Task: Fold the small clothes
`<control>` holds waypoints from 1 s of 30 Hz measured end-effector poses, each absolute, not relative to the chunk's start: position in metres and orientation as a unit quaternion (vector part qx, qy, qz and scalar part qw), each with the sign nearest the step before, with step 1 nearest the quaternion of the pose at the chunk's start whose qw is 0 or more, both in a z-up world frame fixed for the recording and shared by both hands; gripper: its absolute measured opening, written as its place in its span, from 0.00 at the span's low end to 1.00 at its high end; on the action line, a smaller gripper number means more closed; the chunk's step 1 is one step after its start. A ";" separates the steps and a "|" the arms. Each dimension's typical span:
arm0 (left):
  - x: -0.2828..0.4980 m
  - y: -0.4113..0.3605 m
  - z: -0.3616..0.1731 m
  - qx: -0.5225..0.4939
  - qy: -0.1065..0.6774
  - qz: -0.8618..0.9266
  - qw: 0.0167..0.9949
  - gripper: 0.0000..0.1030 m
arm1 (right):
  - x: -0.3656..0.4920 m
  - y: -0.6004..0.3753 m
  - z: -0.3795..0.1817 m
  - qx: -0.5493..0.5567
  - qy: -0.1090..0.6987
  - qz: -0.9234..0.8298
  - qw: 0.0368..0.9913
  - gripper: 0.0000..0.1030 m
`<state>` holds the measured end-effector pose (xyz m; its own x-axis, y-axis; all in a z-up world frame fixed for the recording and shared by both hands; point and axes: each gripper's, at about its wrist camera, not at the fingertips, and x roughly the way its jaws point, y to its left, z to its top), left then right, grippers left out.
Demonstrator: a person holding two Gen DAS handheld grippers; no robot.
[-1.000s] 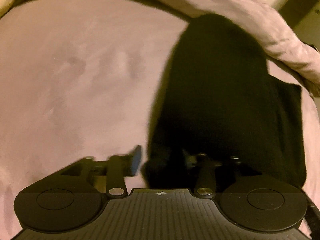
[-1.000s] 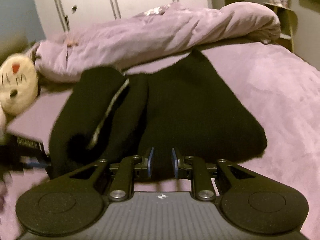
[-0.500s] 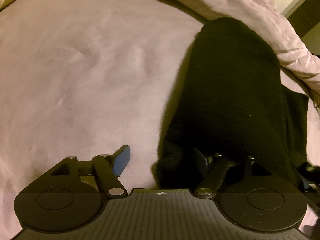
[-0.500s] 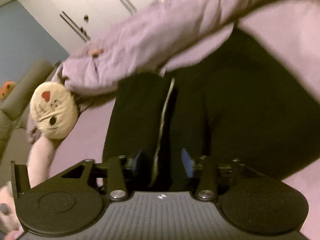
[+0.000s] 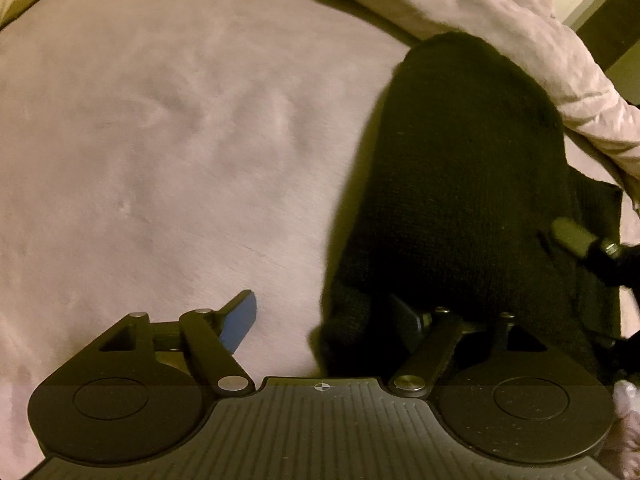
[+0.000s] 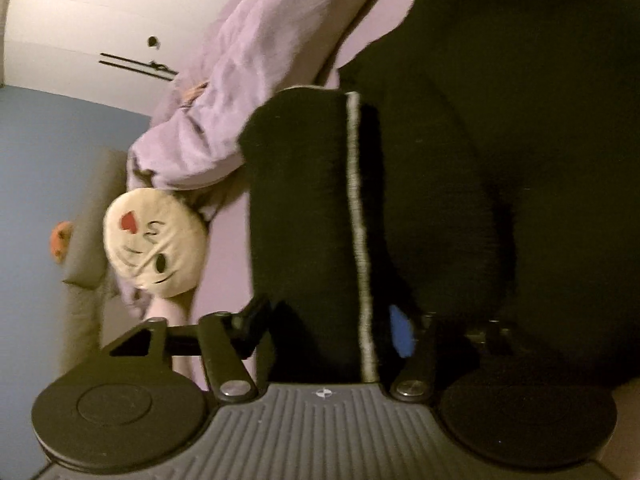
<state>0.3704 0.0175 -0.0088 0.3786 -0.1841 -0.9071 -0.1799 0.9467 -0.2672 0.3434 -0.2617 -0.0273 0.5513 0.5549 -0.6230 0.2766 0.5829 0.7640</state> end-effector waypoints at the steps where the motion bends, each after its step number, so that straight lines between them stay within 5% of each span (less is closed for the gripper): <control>1: 0.370 0.017 -0.009 -0.162 0.557 -0.001 0.814 0.77 | 0.344 -0.262 -0.026 0.454 0.461 0.097 0.757 0.65; 5: 0.369 0.016 -0.009 -0.158 0.557 0.004 0.816 0.78 | 0.339 -0.260 -0.025 0.439 0.465 0.103 0.762 0.60; 10: 0.367 0.014 -0.007 -0.149 0.556 0.012 0.817 0.79 | 0.340 -0.235 -0.015 0.317 0.484 0.101 0.810 0.21; 14: 0.363 0.026 0.016 -0.171 0.539 0.013 0.825 0.79 | 0.336 -0.213 0.028 0.160 0.442 0.086 0.879 0.16; 18: 0.363 0.028 0.034 -0.162 0.513 0.012 0.843 0.84 | 0.323 -0.220 0.058 0.075 0.396 0.045 0.914 0.16; 25: 0.381 -0.009 0.003 -0.100 0.543 -0.010 0.834 0.83 | 0.318 -0.244 0.009 0.065 0.429 0.027 0.901 0.23; 27: 0.382 -0.007 -0.003 -0.083 0.545 -0.002 0.834 0.83 | 0.316 -0.257 0.018 0.113 0.419 0.042 0.900 0.38; 28: 0.382 -0.003 -0.005 -0.089 0.549 0.002 0.831 0.83 | 0.314 -0.266 0.022 0.140 0.413 0.038 0.899 0.54; 30: 0.381 0.006 -0.010 -0.110 0.560 0.009 0.821 0.83 | 0.309 -0.284 0.021 0.180 0.411 0.024 0.893 0.60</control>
